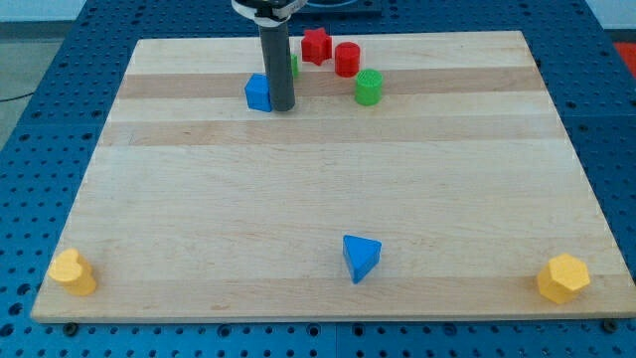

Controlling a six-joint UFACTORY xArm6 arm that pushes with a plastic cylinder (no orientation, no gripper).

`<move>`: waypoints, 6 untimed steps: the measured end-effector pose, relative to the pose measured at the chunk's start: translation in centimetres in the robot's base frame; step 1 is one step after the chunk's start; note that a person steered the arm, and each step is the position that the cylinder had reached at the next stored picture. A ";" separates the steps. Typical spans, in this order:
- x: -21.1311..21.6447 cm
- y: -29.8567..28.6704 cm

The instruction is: Move your arm towards the bottom left

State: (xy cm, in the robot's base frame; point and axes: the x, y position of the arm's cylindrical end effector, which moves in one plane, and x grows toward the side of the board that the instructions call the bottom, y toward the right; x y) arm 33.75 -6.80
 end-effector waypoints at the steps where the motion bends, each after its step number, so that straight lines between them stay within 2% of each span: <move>1: -0.4 1.2; 2: -1.9 3.7; 4: -2.7 3.7; 5: 3.4 5.7; 6: 8.7 1.1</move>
